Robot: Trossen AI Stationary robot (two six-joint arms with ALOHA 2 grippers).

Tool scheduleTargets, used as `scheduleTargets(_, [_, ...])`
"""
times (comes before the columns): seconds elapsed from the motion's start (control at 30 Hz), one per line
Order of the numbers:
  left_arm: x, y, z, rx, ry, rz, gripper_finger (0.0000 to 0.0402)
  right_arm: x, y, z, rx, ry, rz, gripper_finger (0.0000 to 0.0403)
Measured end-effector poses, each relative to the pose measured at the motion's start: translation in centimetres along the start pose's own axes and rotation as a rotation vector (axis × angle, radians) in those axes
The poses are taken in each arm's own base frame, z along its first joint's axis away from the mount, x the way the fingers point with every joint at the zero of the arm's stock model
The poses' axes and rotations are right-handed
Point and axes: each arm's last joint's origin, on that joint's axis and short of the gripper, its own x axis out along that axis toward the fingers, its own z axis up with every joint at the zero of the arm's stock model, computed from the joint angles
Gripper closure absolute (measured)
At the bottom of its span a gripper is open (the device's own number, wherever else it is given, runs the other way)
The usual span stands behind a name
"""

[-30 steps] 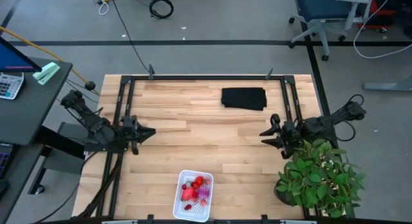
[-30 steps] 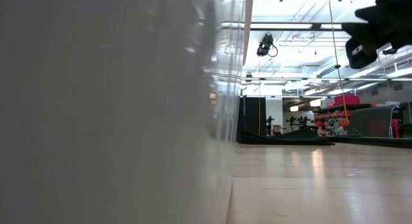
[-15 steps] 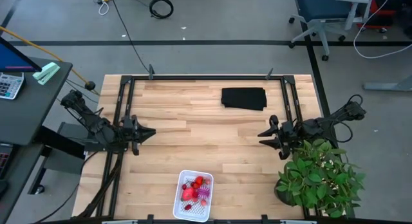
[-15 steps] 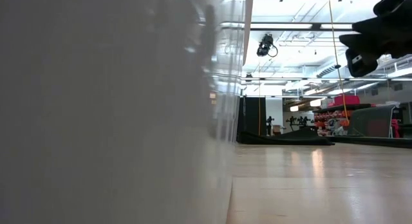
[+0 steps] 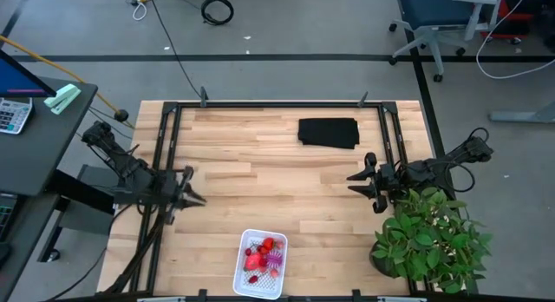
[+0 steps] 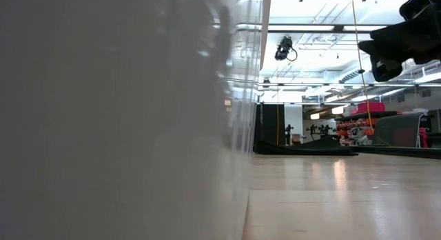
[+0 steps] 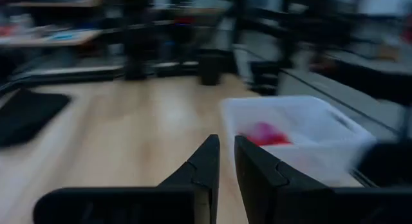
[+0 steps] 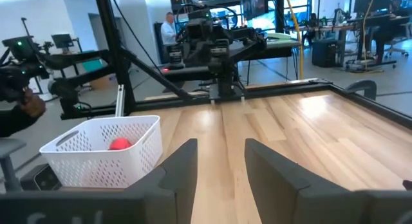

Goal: Pick and placing Produce into tupperware
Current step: Return to Home Position

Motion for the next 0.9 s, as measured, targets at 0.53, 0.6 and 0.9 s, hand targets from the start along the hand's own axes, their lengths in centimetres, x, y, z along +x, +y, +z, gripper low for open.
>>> scheduleTargets(0.53, [0.4, -0.5, -2.0, 0.006, 0.052, -0.151, 0.0344, 0.0, 0.0, 0.0, 0.005, 0.0, 0.0, 0.0266])
scheduleTargets(0.6, [0.4, -0.5, -2.0, 0.007, 0.053, -0.152, 0.0347, 0.0, 0.0, 0.0, 0.004, 0.0, 0.0, 0.0266])
scheduleTargets(0.9, [0.3, -0.5, -2.1, -0.001, 0.072, -0.152, 0.0342, 0.0, 0.0, 0.0, 0.005, 0.0, 0.0, 0.0266])
